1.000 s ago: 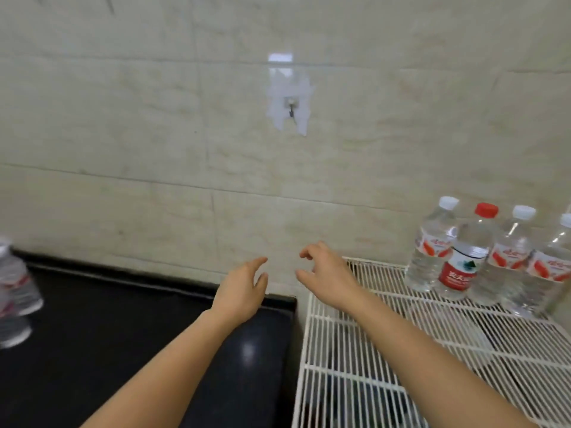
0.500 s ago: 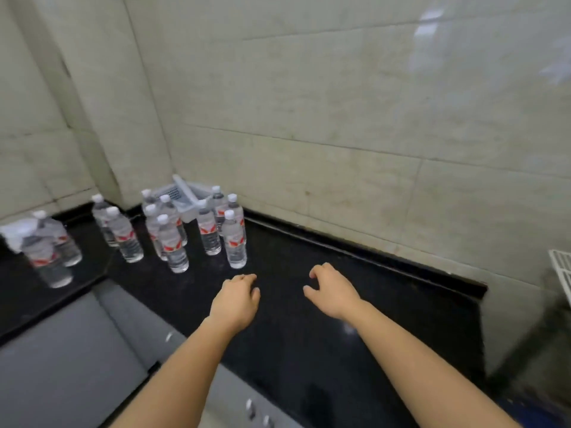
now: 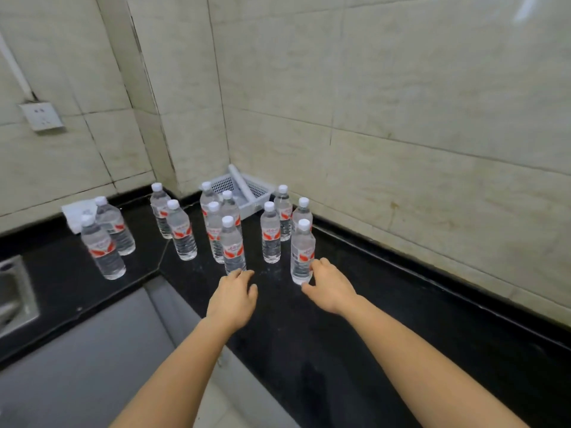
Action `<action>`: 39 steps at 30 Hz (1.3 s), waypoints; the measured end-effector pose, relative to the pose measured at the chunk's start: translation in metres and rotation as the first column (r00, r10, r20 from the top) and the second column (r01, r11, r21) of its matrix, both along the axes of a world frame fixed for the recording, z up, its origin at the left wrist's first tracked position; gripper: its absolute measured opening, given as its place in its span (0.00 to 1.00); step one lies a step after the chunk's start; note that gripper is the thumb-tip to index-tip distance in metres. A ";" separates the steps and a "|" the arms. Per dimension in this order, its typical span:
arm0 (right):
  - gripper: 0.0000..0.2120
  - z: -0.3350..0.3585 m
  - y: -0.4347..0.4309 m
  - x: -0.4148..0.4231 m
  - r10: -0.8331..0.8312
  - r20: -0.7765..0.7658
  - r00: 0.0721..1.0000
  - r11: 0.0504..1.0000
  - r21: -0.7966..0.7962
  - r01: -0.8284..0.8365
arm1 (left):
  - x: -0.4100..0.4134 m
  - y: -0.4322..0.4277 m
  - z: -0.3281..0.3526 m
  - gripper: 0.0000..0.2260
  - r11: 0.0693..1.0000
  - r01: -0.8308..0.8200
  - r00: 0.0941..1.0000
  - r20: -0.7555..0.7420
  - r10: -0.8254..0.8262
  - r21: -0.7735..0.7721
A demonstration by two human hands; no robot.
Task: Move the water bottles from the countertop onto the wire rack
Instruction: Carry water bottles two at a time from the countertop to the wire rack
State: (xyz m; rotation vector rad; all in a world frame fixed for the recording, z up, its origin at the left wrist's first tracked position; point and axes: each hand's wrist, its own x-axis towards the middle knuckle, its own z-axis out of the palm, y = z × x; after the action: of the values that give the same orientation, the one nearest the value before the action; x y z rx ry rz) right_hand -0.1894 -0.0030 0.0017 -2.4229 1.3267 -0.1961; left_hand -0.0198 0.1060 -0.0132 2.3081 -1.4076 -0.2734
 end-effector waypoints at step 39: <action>0.11 -0.015 -0.036 0.055 -0.423 0.156 0.893 0.906 0.062 0.418 | 0.147 -0.067 -0.009 0.18 0.939 0.336 0.938 0.120 -0.326 -0.074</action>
State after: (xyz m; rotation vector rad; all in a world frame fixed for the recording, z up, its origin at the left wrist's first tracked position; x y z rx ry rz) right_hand -0.1348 -0.0391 -0.0134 -2.0134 1.7446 -0.4795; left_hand 0.1274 0.0386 -0.0223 2.0287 -1.8244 -0.1795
